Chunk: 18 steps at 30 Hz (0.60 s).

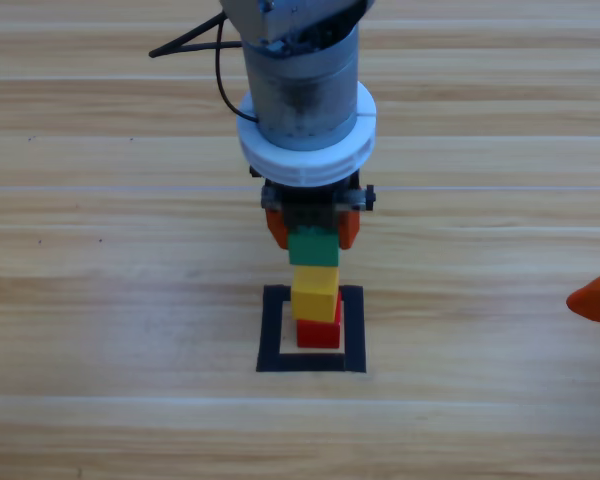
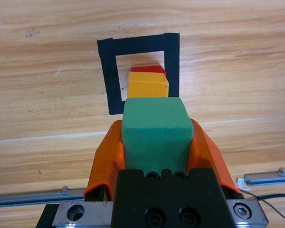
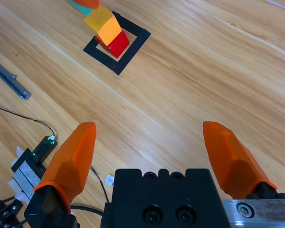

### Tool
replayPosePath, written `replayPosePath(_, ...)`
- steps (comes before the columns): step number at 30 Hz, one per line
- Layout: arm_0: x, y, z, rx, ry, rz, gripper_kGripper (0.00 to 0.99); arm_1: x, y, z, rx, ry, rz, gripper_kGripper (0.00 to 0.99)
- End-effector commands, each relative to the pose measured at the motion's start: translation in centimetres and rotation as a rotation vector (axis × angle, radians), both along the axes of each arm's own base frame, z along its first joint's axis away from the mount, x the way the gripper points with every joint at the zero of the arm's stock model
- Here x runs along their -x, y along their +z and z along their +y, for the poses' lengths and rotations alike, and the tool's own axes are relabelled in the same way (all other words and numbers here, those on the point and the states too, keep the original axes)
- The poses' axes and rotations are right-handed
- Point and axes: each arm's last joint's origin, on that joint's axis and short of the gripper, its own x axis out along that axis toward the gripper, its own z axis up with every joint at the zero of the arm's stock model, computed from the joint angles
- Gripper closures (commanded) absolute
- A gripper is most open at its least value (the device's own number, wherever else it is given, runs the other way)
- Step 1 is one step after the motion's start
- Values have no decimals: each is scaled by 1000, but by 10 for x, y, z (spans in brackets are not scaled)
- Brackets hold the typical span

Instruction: Stack the blocks in the rectangular block: red at the bottom, yellow in the middle, green on top

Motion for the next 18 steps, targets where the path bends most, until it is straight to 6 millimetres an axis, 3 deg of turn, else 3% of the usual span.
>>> replayPosePath(1, 16, 4, -6, -8, -19, -4, 990, -3, -11, -3, 26, -32, 12, 0)
replayPosePath(18, 12, -13, -10, -44, -40, 9, 990, -3, -11, -3, 29, -32, 14, 0)
